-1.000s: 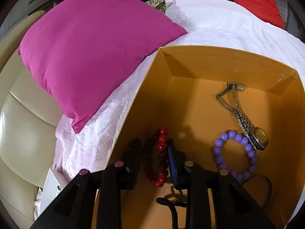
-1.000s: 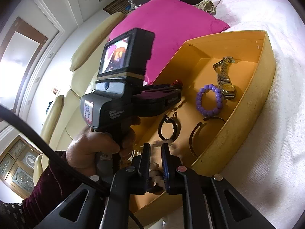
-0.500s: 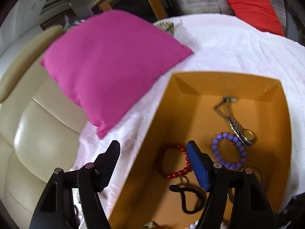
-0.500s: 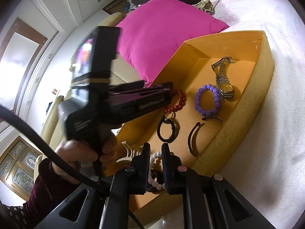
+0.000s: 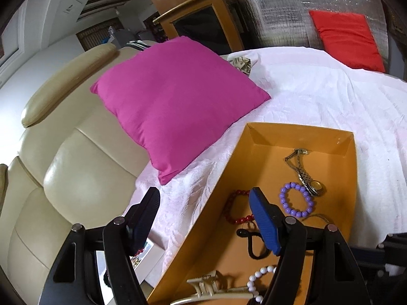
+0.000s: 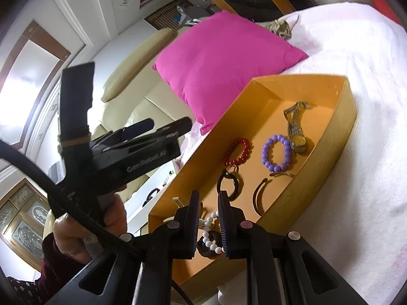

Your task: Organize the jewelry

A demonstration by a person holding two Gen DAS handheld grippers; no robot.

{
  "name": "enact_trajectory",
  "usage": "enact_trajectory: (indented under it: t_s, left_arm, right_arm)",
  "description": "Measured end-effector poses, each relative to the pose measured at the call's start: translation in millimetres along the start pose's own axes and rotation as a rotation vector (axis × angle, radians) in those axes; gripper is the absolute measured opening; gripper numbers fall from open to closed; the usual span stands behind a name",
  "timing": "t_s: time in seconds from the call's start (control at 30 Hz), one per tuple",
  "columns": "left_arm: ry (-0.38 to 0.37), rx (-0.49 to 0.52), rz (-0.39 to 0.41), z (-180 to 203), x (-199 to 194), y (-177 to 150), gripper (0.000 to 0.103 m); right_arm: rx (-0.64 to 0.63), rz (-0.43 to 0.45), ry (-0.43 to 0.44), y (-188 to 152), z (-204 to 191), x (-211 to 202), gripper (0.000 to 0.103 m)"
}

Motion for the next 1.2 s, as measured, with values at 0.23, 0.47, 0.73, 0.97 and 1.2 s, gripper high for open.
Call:
enact_trajectory:
  t_s: [0.23,0.47,0.73,0.97,1.2]
  left_arm:
    - [0.038,-0.033,-0.003,-9,-20,-8,0.073]
    - [0.069,-0.072,0.007,-18,-43,-16,0.074]
    - [0.088,-0.110,0.004,-23,-66,-27,0.074]
    - [0.125,-0.137,0.033,-29,-98,-33,0.074]
    - [0.151,-0.186,0.085,-41,-136,-37,0.075]
  right_arm:
    - [-0.024,0.022,-0.019,2,-5,-12,0.018]
    - [-0.077,0.030,-0.042,-2,-16,-22,0.026]
    - [-0.133,0.054,-0.076,-5,-29,-41,0.026]
    - [-0.175,0.107,-0.122,-3,-40,-72,0.028]
    - [-0.221,0.167,-0.191,-11,-55,-103,0.046]
Point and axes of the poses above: each gripper's, at about its wrist camera, not at the fingertips, and x roughly the way its jaws point, z to its right, y to its top, the point moved 3 cm from there along x, roughly the way its jaws point, and after that the axes turned 2 degrees about -x, right-handed, at the moved point
